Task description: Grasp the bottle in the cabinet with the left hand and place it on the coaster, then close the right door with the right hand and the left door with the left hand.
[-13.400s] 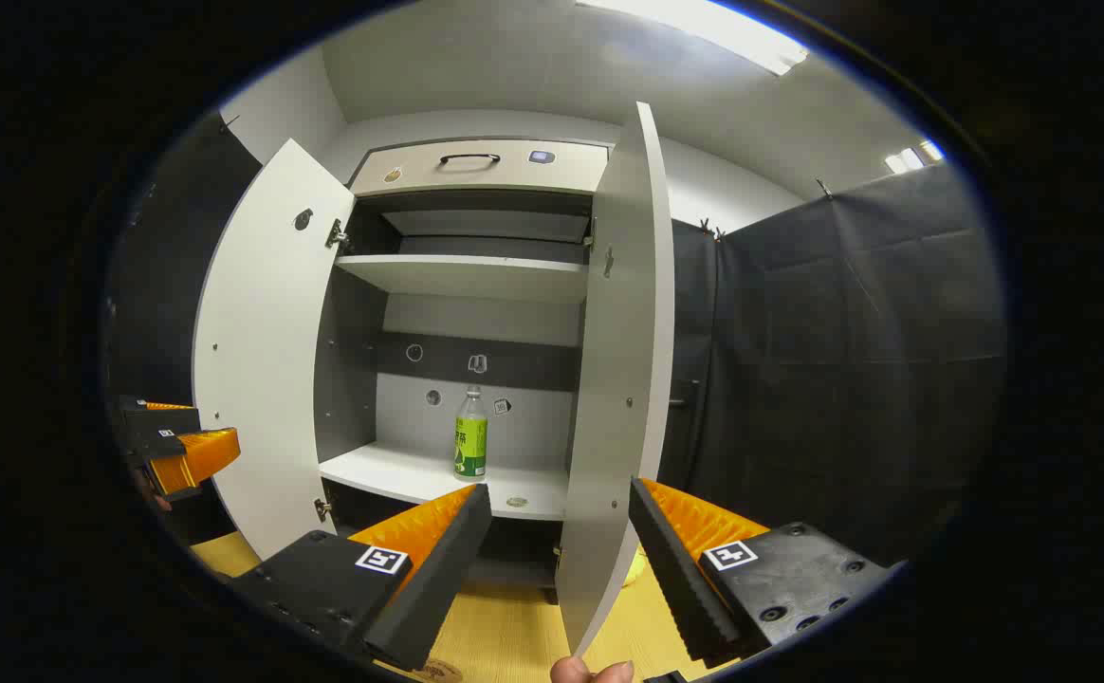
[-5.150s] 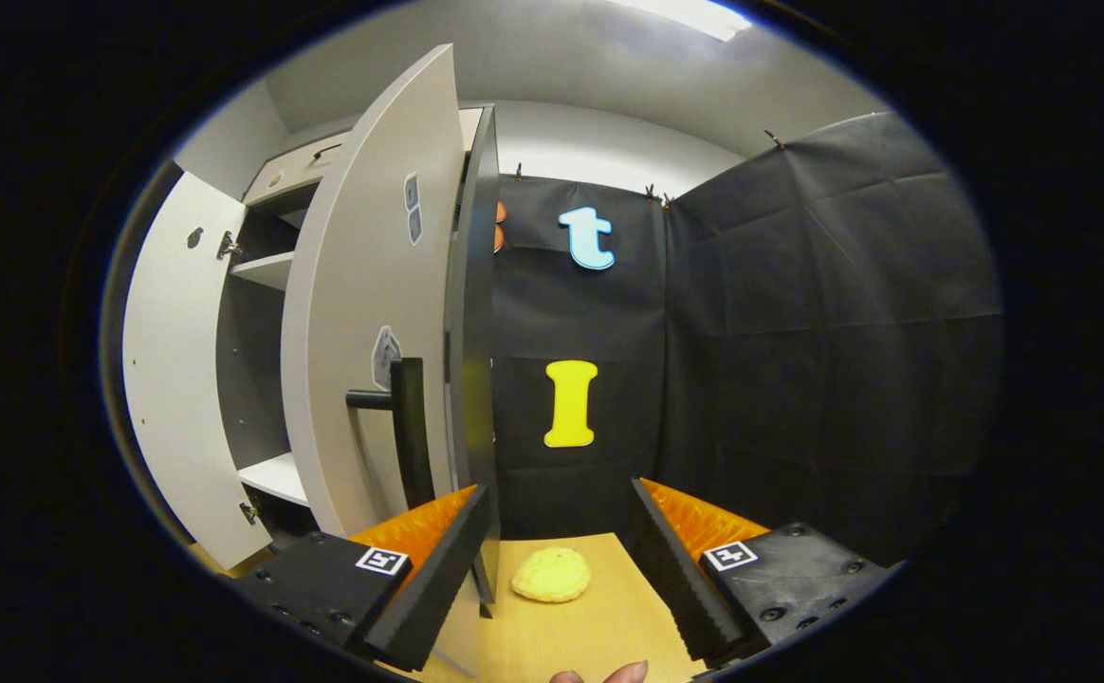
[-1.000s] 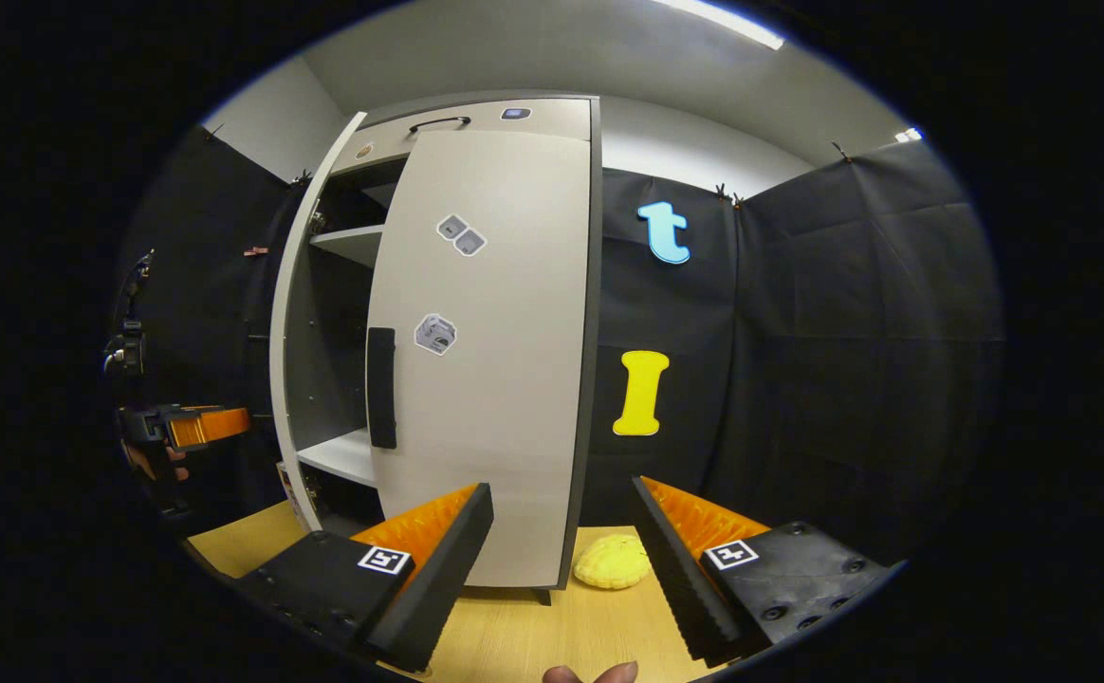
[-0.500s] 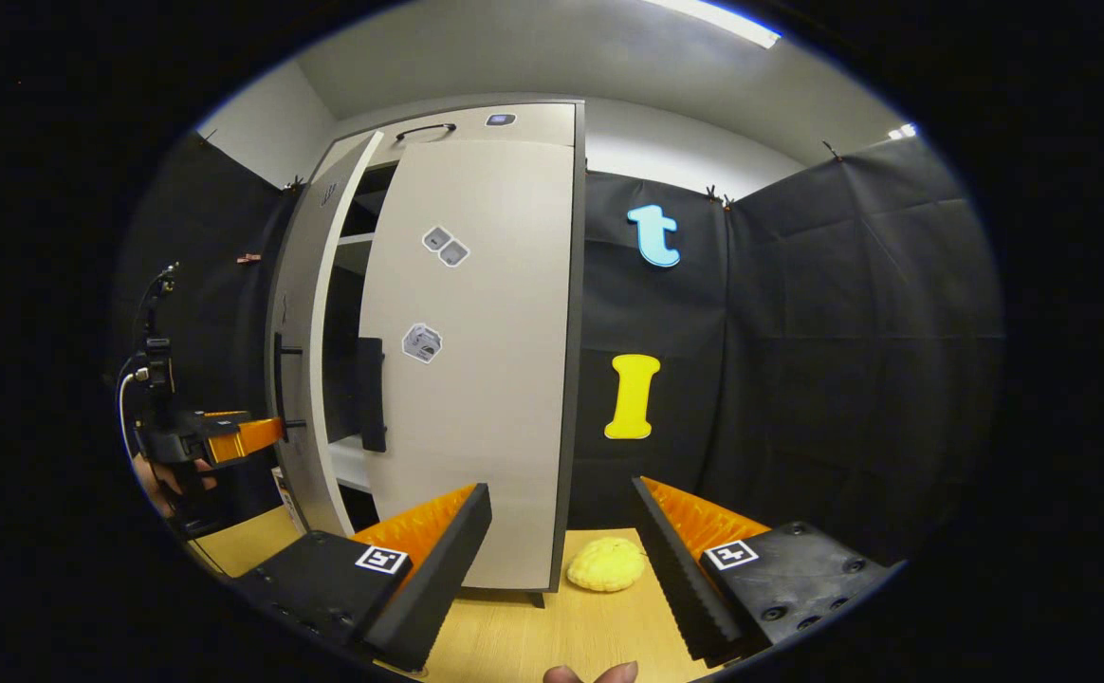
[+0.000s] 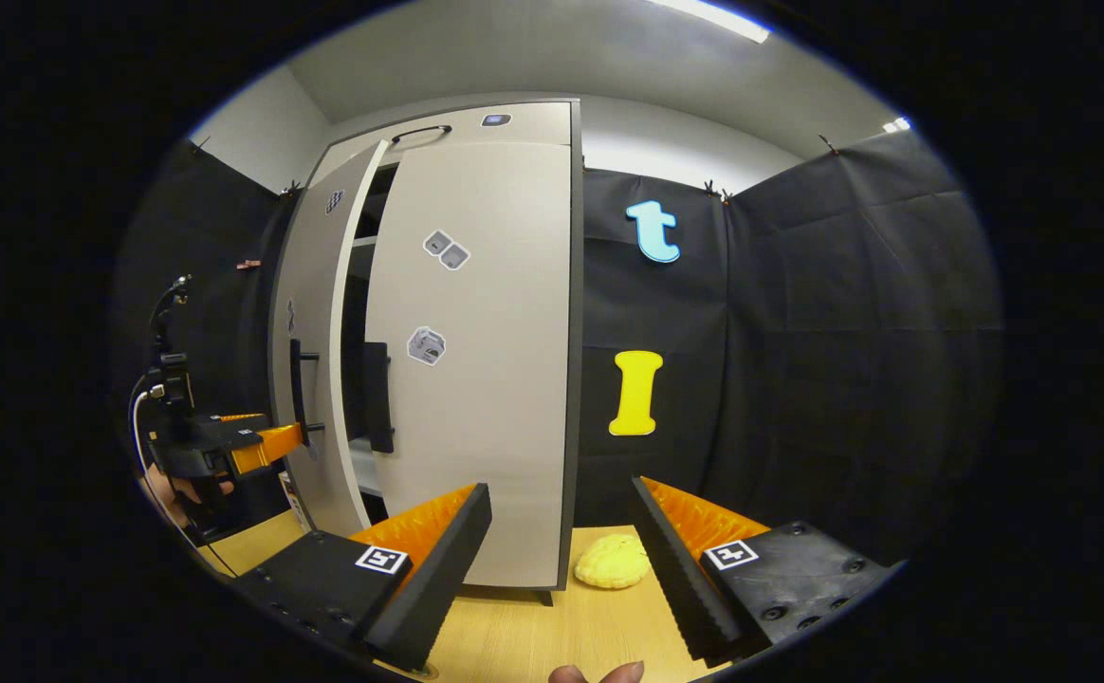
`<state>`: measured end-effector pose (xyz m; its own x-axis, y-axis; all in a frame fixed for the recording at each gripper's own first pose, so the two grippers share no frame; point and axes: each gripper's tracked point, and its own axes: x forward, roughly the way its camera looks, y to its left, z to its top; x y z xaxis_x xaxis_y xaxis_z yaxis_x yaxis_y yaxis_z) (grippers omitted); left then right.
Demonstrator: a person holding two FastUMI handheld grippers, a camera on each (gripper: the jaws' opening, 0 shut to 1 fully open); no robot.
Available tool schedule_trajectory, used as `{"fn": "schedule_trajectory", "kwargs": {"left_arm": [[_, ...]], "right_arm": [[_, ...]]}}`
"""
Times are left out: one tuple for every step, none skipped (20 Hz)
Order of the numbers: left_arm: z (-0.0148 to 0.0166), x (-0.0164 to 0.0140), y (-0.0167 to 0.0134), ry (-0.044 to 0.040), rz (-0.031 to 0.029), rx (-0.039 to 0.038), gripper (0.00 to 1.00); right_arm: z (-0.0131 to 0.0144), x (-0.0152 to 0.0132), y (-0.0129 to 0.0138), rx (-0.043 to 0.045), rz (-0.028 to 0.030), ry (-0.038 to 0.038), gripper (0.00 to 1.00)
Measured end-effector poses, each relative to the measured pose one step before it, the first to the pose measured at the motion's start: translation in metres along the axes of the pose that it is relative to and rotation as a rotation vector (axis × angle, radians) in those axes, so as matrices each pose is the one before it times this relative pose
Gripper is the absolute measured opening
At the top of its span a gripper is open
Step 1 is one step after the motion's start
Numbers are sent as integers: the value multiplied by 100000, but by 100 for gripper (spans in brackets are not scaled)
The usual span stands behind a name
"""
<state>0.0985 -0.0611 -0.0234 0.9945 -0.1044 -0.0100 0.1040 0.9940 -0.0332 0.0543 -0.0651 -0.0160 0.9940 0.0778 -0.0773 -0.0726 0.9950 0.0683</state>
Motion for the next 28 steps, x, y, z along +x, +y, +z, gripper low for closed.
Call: {"fn": "schedule_trajectory", "kwargs": {"left_arm": [[236,-601,-111,-565,-543,551,92],[206,-477,3,-167,-298,328,95],[62,-542,20,36,16,-90,94],[98,-478,134,211,181,-455,94],[152,-580,217,-8,385,-508,94],[285,-560,220,-42,251,-238,94],[132,-556,205,-42,211,176,94],[217,-637,199,266,562,275,95],[190,-745,181,207,360,85,94],[353,-635,61,-112,72,-78,94],[299,-657,101,-490,-136,-225,94],[385,-635,108,-436,-92,-266,94],[315,-810,173,-359,272,-493,94],[353,-701,197,-177,356,-785,94],[255,-642,174,-150,530,-886,94],[274,-544,184,7,266,-462,95],[252,-633,213,-305,500,-11,94],[282,-515,208,-467,209,236,95],[183,-589,46,-694,46,424,94],[166,-463,130,-263,43,609,95],[22,-495,173,-85,164,722,94],[39,-426,204,28,256,592,94],[-110,-519,140,177,30,192,94],[-199,-484,50,339,-161,-438,95],[-89,-397,82,352,-63,-663,95],[-106,-351,49,259,-115,-687,95],[-72,-374,122,-82,-27,-560,95],[27,-325,78,-171,-78,-343,95]], "right_arm": [[142,-57,12,-164,-90,-385,98],[152,-20,60,42,-4,-206,98],[73,-105,11,347,-4,-18,98],[68,-68,130,119,28,-54,98],[156,-127,-41,-93,-200,-275,98],[126,-137,132,-220,134,-269,98],[115,-64,128,-183,-103,-152,97],[121,-53,79,96,-3,-55,97],[170,-113,257,189,234,-230,97],[243,-28,156,-59,50,-464,97],[253,-59,164,-211,202,-495,97],[254,-5,244,-78,28,-513,97],[192,-4,279,174,49,-287,97],[209,66,188,413,-243,-213,97],[191,32,101,501,-457,-74,97],[91,-122,-52,254,-1214,-91,97],[102,-120,-170,-26,-1602,-153,97],[19,-52,92,-258,-752,-40,98],[-63,-10,132,-264,-452,211,97],[-36,-28,217,-123,-220,516,97],[-95,-18,142,-43,-231,678,97],[-36,-106,197,62,-128,256,97],[79,-73,142,199,-106,-113,97],[99,-133,175,147,-44,-344,97],[59,-81,206,-141,-7,-195,97],[51,-168,110,-392,-18,-244,97],[67,-50,107,-354,-5,-272,97],[113,-70,162,-92,33,-266,97]]}}
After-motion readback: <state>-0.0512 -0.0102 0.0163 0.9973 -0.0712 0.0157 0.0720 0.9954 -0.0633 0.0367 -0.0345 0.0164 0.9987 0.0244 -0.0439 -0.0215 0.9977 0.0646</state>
